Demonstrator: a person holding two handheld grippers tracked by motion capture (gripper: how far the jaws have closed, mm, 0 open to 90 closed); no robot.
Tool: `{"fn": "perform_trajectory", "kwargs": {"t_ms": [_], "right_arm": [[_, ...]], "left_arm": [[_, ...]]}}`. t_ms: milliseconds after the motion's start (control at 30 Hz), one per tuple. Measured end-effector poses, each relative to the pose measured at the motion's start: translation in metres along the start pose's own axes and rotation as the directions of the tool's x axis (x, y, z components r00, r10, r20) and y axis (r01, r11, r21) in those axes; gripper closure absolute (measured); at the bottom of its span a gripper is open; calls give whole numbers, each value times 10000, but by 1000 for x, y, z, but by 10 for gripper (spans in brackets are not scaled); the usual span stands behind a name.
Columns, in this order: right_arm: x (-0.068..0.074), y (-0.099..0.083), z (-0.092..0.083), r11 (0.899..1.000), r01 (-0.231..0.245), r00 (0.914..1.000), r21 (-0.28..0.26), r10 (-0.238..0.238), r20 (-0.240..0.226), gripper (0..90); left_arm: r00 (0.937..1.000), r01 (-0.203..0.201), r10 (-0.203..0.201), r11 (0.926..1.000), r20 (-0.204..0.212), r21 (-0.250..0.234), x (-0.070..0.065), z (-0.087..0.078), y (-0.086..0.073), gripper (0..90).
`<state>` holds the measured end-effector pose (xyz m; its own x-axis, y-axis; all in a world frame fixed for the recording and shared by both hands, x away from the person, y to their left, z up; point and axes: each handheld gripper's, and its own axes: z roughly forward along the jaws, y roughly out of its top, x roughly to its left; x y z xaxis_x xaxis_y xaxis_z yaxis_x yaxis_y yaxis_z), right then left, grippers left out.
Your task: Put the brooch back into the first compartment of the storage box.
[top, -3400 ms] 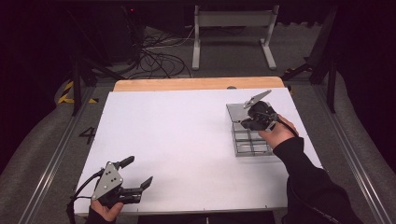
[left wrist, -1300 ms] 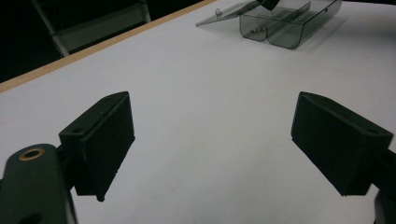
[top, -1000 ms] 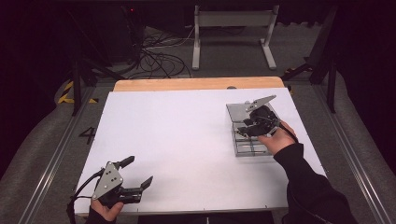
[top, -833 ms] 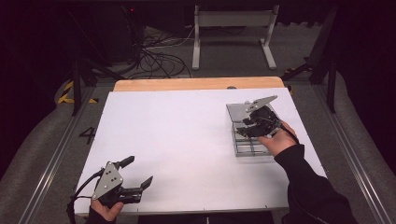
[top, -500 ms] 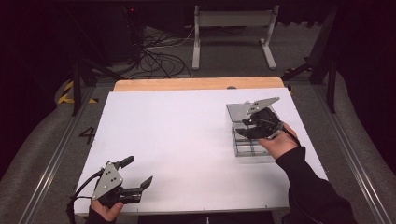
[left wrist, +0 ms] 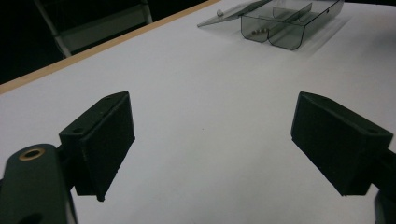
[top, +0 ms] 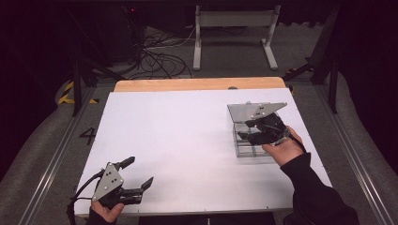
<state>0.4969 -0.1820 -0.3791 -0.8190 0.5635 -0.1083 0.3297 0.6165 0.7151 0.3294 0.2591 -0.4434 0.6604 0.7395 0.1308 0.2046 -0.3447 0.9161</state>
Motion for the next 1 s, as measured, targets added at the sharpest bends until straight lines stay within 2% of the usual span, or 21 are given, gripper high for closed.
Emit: {"fn": "perform_trajectory", "kwargs": {"t_ms": [233, 533, 633, 833, 1000], "right_arm": [[4, -4, -8, 9996, 80, 10000, -252, -81, -44, 407], [12, -17, -25, 9912, 123, 9999, -1318, -132, -61, 170], [14, -23, -30, 9887, 125, 9999, -1493, -119, 51, 97], [17, -37, -38, 9780, 71, 9998, -2086, -107, -161, 92], [21, -49, -41, 9733, 71, 9995, -2294, -143, -297, 85]], "left_arm": [[10000, -10, 10, 10000, 1, 12, 0, 0, 0, 142], [10000, -13, 13, 10000, -10, 6, 0, 0, 0, 142], [10000, -19, 19, 10000, -17, -10, 0, 0, 0, 142], [10000, -15, 15, 10000, -29, 4, -1, 0, 0, 142], [10000, -22, 22, 10000, -48, -13, -1, -1, 0, 142]]}}
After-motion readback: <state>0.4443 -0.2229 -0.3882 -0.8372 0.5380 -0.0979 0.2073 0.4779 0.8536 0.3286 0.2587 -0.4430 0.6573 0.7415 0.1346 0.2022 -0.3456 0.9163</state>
